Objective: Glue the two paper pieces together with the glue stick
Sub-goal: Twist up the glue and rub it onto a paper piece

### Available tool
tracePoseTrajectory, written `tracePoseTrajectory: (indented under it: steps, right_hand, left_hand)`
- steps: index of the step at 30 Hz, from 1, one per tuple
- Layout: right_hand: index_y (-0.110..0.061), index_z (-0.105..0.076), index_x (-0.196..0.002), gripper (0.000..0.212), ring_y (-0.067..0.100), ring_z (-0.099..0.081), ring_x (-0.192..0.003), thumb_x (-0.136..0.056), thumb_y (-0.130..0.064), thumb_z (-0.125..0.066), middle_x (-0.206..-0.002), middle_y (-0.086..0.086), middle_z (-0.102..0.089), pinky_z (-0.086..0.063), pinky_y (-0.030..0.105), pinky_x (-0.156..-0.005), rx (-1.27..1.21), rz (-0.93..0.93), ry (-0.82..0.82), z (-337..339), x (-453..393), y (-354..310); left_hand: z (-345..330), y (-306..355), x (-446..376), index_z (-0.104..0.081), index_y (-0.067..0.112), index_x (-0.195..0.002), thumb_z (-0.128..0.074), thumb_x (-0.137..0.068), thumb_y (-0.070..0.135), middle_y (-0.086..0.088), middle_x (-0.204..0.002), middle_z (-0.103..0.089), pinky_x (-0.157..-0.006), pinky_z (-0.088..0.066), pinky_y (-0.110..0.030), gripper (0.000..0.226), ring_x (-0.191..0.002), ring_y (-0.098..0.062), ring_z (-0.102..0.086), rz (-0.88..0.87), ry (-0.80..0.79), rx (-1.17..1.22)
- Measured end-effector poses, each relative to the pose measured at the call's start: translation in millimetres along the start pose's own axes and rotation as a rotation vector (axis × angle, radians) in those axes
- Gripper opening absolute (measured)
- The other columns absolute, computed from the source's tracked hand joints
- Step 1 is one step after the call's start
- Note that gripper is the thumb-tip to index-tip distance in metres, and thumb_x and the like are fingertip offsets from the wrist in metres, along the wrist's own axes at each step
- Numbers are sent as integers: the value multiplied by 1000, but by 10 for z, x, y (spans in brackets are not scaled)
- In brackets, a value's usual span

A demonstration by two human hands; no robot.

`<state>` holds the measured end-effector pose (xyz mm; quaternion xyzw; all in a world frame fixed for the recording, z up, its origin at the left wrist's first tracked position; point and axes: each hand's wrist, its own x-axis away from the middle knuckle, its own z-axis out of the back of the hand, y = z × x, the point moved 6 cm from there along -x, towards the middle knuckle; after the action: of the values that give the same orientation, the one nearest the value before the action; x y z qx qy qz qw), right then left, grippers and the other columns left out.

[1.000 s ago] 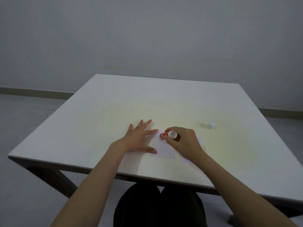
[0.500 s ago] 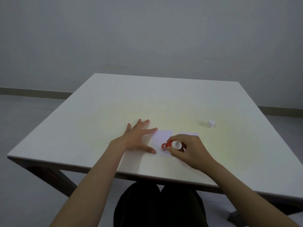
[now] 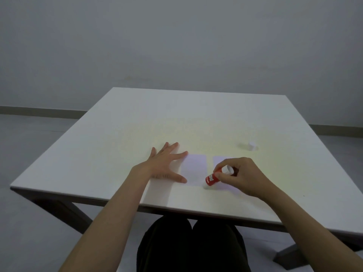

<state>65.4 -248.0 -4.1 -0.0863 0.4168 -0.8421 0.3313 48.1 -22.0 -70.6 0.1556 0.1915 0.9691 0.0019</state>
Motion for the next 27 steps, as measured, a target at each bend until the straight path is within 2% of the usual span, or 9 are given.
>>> tracePoseTrajectory:
  steps: [5, 7, 9, 10, 12, 14, 16, 20, 27]
  right_hand:
    - [-16, -74, -74, 8, 6, -33, -42, -77, -23, -71, -43, -12, -49, -25, 13, -43, -2, -32, 195, 172, -202, -6]
    - [-24, -73, -71, 8, 5, -32, -43, -75, -30, -69, -43, -12, -47, -25, 14, -44, -78, -13, 182, 97, -277, -54]
    - [-34, -71, -66, 9, 9, -35, -48, -75, -33, -67, -48, -1, -52, -29, 21, -48, -134, 4, 78, -78, -330, -107]
    - [-35, -71, -66, 11, 15, -39, -52, -76, -33, -67, -58, 15, -58, -31, 27, -52, -138, -6, 36, -157, -352, -105]
    - [-24, -75, -71, 11, 21, -44, -59, -78, -28, -67, -72, 31, -58, -33, 32, -57, -132, -59, 45, -194, -408, -38]
    - [-14, -75, -78, 12, 22, -47, -61, -80, -22, -66, -72, 31, -59, -36, 32, -59, -116, -133, 151, -106, -458, 101]
    - [-10, -73, -81, 13, 22, -48, -62, -81, -20, -65, -68, 27, -58, -36, 29, -59, -86, -184, 257, -24, -462, 212]
    - [-12, -72, -79, 9, 6, -36, -45, -81, -19, -67, -48, -8, -38, -31, 11, -45, -7, -144, 344, -32, -333, 189]
    - [-11, -72, -85, 13, 6, -39, -49, -84, -23, -66, -52, -8, -45, -33, 9, -48, 71, -182, 468, 205, -225, 217]
  left_hand:
    - [-16, -11, -7, -10, 46, -146, -64, -60, 72, 9, -160, 13, -112, 19, -52, 105, -144, -16, 24, -3, -6, -12]
    - [-20, -12, -14, -7, 46, -146, -63, -61, 73, 8, -160, 15, -112, 18, -53, 105, -144, -17, 24, 5, -13, -44]
    - [-30, -13, -21, -4, 45, -146, -61, -62, 74, 7, -160, 17, -112, 18, -55, 105, -144, -19, 25, 6, -19, -78]
    - [-33, -13, -24, -3, 45, -146, -60, -63, 74, 7, -159, 17, -111, 18, -55, 105, -144, -20, 25, 3, -20, -85]
    - [-33, -18, -27, -3, 45, -146, -60, -63, 74, 7, -160, 17, -111, 18, -55, 105, -144, -20, 25, -2, -21, -76]
    - [-33, -22, -20, -4, 45, -146, -61, -63, 73, 7, -160, 17, -111, 19, -54, 105, -144, -19, 25, -8, -20, -55]
    - [-33, -23, -14, -5, 44, -147, -62, -64, 72, 8, -160, 16, -112, 20, -53, 104, -144, -18, 25, -11, -20, -40]
    - [-31, -13, -14, -5, 43, -147, -63, -64, 71, 9, -159, 17, -112, 20, -54, 105, -144, -17, 26, -8, -28, -32]
    - [-49, -9, 3, 1, 43, -147, -57, -66, 74, 7, -158, 21, -110, 23, -53, 104, -142, -19, 30, -22, -43, -37]
